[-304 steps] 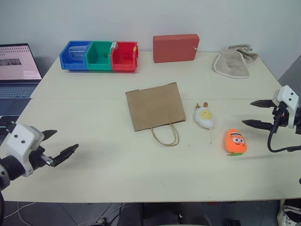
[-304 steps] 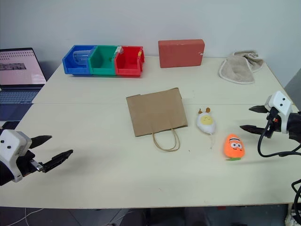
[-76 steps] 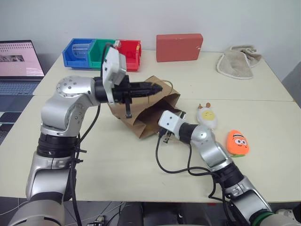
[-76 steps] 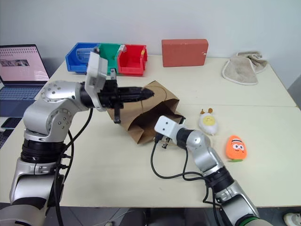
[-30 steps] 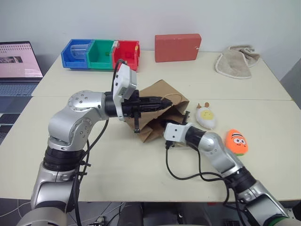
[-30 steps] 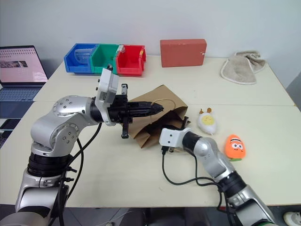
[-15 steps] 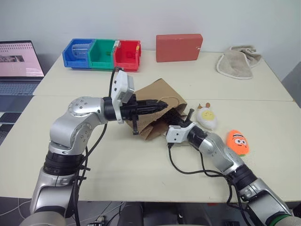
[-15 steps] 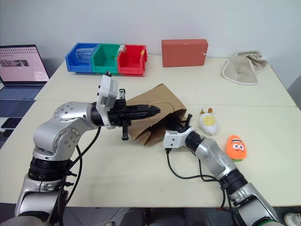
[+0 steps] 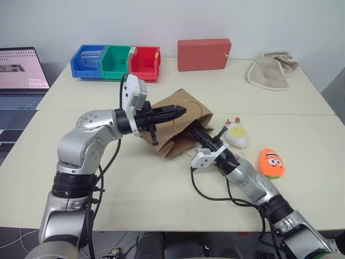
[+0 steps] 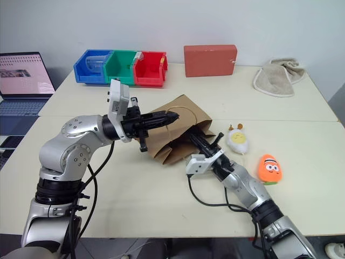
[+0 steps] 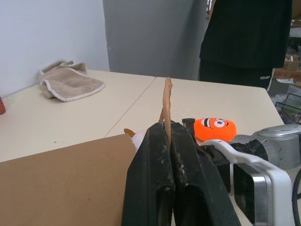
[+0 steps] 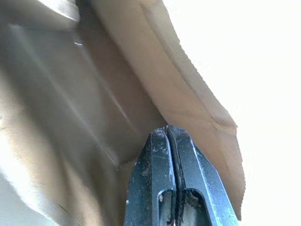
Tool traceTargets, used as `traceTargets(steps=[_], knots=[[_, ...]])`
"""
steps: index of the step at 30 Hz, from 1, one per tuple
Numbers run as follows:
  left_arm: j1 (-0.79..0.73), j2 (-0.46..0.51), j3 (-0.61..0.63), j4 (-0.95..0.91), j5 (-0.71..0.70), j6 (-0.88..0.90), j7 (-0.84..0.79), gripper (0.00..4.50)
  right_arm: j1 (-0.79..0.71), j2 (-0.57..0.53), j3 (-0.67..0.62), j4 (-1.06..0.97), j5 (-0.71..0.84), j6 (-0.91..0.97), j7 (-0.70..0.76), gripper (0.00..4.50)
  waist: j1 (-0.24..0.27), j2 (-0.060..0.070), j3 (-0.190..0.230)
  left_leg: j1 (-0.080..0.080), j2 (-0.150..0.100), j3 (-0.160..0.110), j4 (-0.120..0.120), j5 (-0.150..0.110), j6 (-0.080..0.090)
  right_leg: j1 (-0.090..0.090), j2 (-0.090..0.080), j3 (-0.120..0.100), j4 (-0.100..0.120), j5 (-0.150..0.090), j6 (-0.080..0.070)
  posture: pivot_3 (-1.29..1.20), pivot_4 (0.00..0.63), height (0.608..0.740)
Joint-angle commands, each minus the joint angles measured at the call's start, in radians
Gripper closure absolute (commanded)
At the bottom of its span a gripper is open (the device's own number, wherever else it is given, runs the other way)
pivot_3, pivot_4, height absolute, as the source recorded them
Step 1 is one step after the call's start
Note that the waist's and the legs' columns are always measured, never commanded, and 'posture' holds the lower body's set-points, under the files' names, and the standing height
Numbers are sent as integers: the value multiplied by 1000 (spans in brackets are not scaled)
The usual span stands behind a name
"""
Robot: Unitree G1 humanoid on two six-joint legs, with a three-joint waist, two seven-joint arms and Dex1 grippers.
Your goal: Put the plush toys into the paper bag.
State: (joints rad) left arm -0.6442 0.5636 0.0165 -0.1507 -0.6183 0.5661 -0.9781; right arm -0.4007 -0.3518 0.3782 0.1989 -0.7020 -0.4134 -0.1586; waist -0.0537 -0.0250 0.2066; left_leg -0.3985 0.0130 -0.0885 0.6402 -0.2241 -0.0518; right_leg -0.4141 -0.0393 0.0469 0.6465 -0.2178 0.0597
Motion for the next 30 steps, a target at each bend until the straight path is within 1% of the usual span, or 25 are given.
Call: traceTargets(steps=[1,4,6,10,14,16,18,20,22,23,26,28,29,30], knots=[[-18,8,38,-30,-22,2,9,4500,14,13,-63,-34,-2,18,-91,4475,0,0,0,0,0,0,0,0,0,0,0,0,0,0,0,0,150,740],[-8,10,38,-37,-22,3,13,4500,34,52,-87,-30,-24,68,-166,4475,0,0,0,0,0,0,0,0,0,0,0,0,0,0,0,0,150,740],[-7,10,40,-38,-22,4,14,4500,43,69,-96,-40,-9,56,-183,4475,0,0,0,0,0,0,0,0,0,0,0,0,0,0,0,0,150,740],[2,17,35,-43,-12,0,9,4500,68,150,-175,-66,123,91,-179,4475,0,0,0,0,0,0,0,0,0,0,0,0,0,0,0,0,150,740],[14,19,31,-56,-13,2,7,4500,70,181,-245,-123,222,100,-161,4475,0,0,0,0,0,0,0,0,0,0,0,0,0,0,0,0,150,740],[21,21,28,-61,-9,0,5,4500,61,190,-282,-169,256,139,-145,4475,0,0,0,0,0,0,0,0,0,0,0,0,0,0,0,0,150,740],[25,21,25,-63,-6,-2,4,4500,49,212,-330,-213,306,216,-128,4475,0,0,0,0,0,0,0,0,0,0,0,0,0,0,0,0,150,740],[29,21,19,-63,-1,-6,1,4500,26,201,-336,-232,273,247,-121,4475,0,0,0,0,0,0,0,0,0,0,0,0,0,0,0,0,150,740],[28,18,17,-62,1,-8,1,4500,16,180,-322,-233,231,231,-127,4475,0,0,0,0,0,0,0,0,0,0,0,0,0,0,0,0,150,740],[27,18,17,-61,2,-8,1,4500,19,176,-319,-234,238,225,-118,4475,0,0,0,0,0,0,0,0,0,0,0,0,0,0,0,0,150,740],[25,21,18,-61,5,-9,-1,4500,41,157,-332,-283,386,224,20,4475,-1,0,0,1,0,0,-1,0,0,0,0,0,0,-1,0,0,150,740],[26,25,20,-65,6,-7,-4,4500,57,116,-342,-333,509,236,158,4475,-1,0,0,0,0,0,-1,0,0,0,0,0,0,-1,0,0,150,740],[27,29,22,-67,5,-5,-6,4500,68,90,-353,-371,608,293,257,4475,-1,0,0,0,0,0,-1,0,0,0,0,0,0,-1,0,0,150,740],[28,36,23,-69,5,-4,-11,4500,75,41,-363,-399,675,326,350,4475,0,0,0,0,0,0,-1,0,0,0,0,0,-1,-1,0,0,150,740]])
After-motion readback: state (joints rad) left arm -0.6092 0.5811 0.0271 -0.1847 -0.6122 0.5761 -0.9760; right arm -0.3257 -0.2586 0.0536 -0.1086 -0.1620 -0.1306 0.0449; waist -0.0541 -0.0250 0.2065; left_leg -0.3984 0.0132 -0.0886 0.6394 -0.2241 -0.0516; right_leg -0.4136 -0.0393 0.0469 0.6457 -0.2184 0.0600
